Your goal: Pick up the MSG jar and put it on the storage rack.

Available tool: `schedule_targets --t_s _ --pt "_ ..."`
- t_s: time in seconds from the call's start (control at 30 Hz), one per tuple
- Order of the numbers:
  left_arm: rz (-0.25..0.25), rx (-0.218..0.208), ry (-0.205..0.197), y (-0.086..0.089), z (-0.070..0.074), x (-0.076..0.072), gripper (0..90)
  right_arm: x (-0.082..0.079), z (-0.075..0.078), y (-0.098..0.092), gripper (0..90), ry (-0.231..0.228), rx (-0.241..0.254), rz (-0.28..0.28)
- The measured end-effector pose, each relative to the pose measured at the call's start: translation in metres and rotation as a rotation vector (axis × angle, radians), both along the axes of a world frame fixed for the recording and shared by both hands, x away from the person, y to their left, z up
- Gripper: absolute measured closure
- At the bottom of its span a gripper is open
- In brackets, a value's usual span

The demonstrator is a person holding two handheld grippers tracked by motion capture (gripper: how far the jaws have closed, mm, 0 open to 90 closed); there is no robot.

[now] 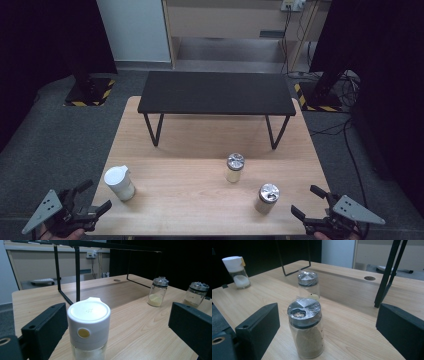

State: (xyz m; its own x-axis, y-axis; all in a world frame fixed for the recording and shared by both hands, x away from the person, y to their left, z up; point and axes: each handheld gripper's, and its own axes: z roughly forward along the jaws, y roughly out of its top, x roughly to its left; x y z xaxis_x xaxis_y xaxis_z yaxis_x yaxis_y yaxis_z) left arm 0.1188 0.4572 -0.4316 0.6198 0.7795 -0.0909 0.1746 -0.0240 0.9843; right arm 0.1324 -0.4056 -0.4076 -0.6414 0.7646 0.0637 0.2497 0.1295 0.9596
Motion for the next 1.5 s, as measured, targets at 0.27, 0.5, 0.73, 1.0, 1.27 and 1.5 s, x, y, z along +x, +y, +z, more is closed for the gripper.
schedule_targets --t_s 0.27,0.5,0.73,1.0,1.27,1.5 --pt "0.004 -0.006 0.005 -0.002 0.004 -0.001 0.7 0.0 0.001 0.001 3.7 0.003 0.0 0.0" --pt "0.014 -0.003 0.009 0.001 0.009 -0.002 0.8 0.0 0.001 0.001 3.6 0.002 -0.004 0.005" --pt "0.019 0.015 0.014 0.005 0.014 -0.004 0.8 0.0 0.001 0.001 3.6 0.002 -0.004 0.008" --pt "0.014 0.052 0.019 0.009 0.03 -0.002 1.0 0.0 0.001 0.001 3.5 0.002 -0.003 0.007" --pt "0.003 0.101 0.036 0.009 0.045 0.005 0.9 0.0 0.001 0.001 3.5 0.001 -0.001 0.008" --pt "-0.006 0.115 0.06 0.012 0.048 0.013 1.0 0.0 0.0 0.0 3.5 -0.004 0.003 0.008"
